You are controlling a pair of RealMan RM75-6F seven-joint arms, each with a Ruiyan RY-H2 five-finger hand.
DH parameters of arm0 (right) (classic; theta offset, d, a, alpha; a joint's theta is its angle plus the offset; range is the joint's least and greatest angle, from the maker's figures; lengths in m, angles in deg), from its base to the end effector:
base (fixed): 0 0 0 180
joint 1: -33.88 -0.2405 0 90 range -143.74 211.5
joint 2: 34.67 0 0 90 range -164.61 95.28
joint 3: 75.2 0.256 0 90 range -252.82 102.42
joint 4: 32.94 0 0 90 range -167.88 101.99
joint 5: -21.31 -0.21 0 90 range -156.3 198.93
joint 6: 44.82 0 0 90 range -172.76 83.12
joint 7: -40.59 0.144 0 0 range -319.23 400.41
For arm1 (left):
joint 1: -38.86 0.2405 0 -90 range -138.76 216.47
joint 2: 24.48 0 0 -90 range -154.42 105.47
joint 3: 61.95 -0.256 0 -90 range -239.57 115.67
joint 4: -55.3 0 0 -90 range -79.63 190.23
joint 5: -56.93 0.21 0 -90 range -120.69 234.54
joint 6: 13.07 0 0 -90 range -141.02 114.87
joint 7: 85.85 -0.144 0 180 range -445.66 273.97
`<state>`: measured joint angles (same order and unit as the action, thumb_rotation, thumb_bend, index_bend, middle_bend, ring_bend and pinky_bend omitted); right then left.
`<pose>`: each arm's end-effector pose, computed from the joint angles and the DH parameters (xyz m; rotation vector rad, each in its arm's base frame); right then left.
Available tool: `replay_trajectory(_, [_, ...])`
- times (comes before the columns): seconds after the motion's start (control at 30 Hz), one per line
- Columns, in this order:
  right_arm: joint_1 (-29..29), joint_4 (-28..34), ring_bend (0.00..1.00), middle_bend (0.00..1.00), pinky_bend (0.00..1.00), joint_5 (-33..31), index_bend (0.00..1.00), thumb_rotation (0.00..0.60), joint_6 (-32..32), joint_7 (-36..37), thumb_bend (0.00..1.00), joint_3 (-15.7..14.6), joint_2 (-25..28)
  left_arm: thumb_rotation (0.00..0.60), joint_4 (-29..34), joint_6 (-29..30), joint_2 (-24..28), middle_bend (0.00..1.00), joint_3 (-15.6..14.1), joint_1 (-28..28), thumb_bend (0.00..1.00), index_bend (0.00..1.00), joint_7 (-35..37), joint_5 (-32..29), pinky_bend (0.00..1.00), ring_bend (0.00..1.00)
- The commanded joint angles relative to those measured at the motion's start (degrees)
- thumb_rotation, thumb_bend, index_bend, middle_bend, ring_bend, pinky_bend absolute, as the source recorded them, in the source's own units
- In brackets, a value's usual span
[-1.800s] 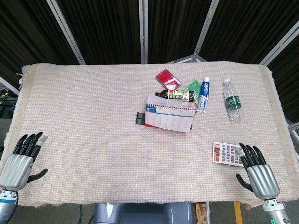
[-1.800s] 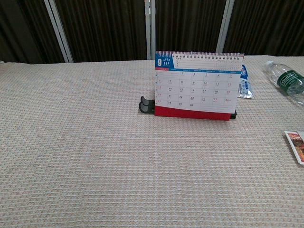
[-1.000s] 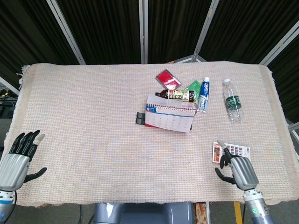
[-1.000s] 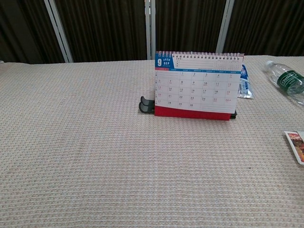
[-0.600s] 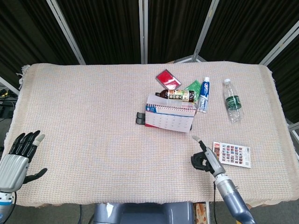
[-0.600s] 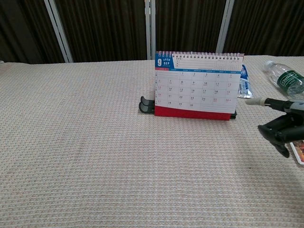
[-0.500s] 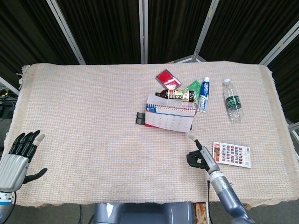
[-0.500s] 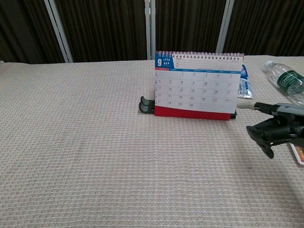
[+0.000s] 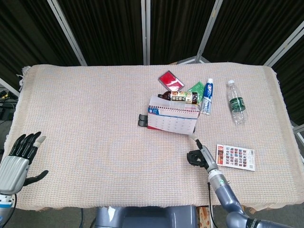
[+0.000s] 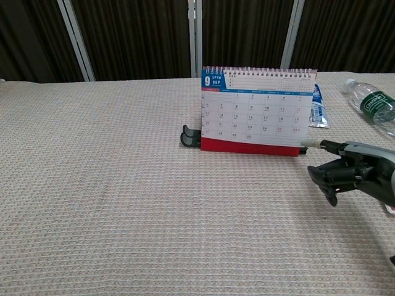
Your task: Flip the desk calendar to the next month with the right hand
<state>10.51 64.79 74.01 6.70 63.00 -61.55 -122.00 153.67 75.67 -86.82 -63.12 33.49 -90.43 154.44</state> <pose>-0.2085 -0.2637 -0.0223 0.9753 -2.1498 1.1967 -0.2665 0.1641 0.1494 -1.5604 -0.8099 -1.0181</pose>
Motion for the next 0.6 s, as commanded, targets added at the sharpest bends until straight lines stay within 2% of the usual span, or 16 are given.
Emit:
replay_trajectory(0.03, [-0.38,-1.03,0.71,0.78,0.68,-0.72,0.0,0.6,-0.83,0.33,0.5,0.53,-0.59,0.6,0.04,-0.1,0.03,0.0,0.0,-0.07,0.11,0.0,0.03,0.0,0.0,0.0])
replay_trajectory(0.6, [-3.35,-4.96,0.71,0.78,0.68,-4.88,0.0,0.6,-2.88,-1.65,0.51,3.44,-3.37,0.6,-0.18,-0.08,0.17,0.0,0.0,-0.3,0.11,0.0,1.07,0.21,0.0,0.0])
